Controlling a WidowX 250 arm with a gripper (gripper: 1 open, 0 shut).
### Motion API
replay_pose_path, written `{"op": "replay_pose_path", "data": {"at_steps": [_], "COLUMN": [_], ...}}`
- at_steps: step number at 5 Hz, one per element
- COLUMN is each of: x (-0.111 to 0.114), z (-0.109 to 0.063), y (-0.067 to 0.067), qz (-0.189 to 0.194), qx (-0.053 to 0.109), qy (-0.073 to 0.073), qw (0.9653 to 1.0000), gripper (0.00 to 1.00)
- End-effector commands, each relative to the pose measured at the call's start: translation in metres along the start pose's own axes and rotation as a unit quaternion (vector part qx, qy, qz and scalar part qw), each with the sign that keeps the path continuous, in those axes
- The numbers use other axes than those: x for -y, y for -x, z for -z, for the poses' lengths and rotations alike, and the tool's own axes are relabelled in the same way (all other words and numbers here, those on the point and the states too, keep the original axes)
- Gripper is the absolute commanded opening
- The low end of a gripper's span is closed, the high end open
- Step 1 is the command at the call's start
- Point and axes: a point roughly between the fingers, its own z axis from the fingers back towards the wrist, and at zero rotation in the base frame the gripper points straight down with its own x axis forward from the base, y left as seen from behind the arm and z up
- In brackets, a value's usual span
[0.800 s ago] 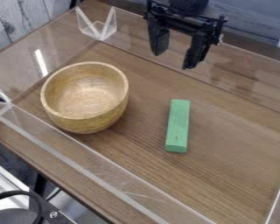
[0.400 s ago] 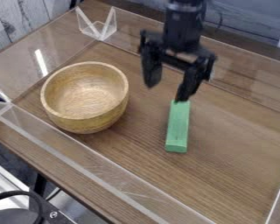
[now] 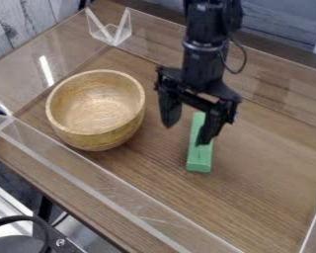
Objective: Put the green block in the brown bowl
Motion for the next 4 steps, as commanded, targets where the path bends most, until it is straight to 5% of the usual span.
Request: {"op": "replay_pose_path", "data": {"at_steps": [1,4], "x": [0.010,0.012], "z": [-0.001,0.012], "y": [-0.003,-0.014], "qz": [0.004,-0.019], "qx": [0.019,0.036], "qy": [0.005,0.020], "qw": [0.9998,0.9990], "gripper": [1.00,1.00]}}
